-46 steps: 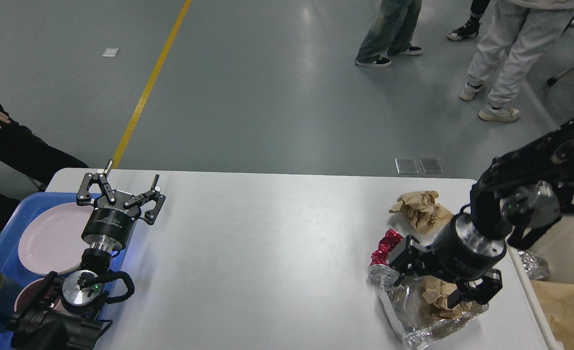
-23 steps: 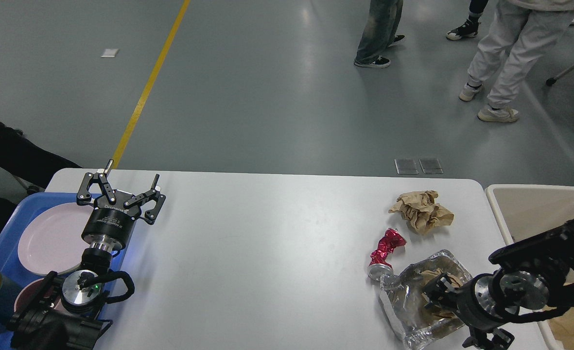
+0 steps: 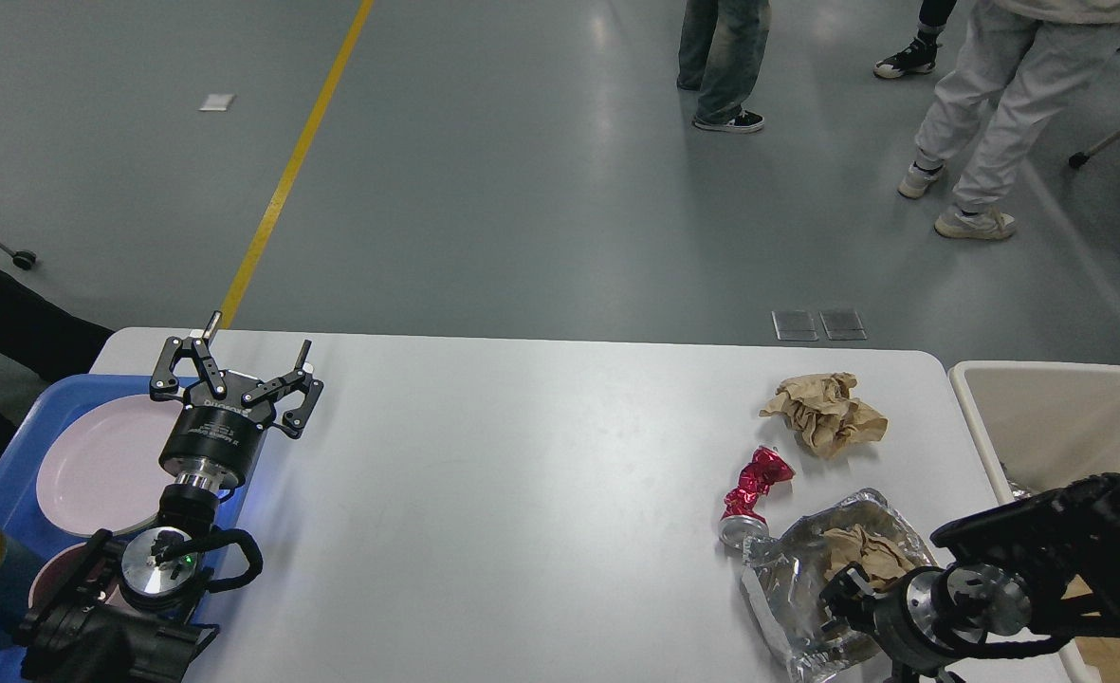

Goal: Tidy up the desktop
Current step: 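Grasp the edge of the foil tray with the right gripper, then carry the foil tray to the white bin and release it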

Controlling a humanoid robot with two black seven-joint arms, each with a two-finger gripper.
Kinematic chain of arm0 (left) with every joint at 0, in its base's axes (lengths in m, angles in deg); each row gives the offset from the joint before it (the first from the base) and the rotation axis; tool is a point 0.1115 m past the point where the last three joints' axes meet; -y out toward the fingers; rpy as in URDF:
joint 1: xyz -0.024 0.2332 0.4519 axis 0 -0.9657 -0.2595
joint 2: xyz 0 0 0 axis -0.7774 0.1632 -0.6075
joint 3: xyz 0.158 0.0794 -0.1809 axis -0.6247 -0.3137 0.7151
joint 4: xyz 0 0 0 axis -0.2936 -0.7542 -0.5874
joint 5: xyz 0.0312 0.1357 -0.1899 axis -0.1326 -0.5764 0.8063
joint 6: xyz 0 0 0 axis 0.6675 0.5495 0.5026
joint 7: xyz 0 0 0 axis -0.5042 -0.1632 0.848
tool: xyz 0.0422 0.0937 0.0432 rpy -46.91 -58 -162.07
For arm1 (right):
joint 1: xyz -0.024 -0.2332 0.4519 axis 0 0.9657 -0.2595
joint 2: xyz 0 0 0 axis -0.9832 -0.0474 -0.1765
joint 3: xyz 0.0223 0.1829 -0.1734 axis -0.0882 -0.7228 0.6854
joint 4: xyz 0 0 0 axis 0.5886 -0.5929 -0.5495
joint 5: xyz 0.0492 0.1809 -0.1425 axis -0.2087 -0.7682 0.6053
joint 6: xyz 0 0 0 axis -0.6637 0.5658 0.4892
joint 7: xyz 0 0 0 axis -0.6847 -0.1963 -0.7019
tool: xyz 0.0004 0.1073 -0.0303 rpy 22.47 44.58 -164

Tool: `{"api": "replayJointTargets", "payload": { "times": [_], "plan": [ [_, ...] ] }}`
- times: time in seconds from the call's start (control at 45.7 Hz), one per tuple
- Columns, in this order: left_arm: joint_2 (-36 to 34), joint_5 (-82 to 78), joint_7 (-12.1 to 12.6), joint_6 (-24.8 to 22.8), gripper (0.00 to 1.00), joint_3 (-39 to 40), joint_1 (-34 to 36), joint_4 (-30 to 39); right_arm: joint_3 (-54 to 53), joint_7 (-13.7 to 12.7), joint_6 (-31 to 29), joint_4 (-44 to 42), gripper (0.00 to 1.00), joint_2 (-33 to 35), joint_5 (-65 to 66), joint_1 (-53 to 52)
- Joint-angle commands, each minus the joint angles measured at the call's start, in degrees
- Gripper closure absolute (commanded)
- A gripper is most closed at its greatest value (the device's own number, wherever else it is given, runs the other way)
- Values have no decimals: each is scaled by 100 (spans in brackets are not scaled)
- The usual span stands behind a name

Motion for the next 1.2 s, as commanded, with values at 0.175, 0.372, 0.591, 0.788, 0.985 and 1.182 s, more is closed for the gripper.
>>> {"api": "replayJointTargets", "payload": {
  "times": [0.175,0.372,0.591,0.788,0.985,1.182],
  "plan": [
    [0,0,2,1,3,0,0,0,8,24,-8,-21,100,2,-106,36],
    [0,0,-6,1,3,0,0,0,8,-2,-51,-91,100,11,-114,62],
    [0,0,2,1,3,0,0,0,16,-11,-51,-65,100,63,-141,45],
    [0,0,2,1,3,0,0,0,131,-20,-350,-48,100,309,-176,-131],
    [0,0,2,1,3,0,0,0,815,-20,-1421,102,100,758,-193,-1184],
    [0,0,2,1,3,0,0,0,1949,-20,-2651,225,100,951,-343,-2661]
  ]
}}
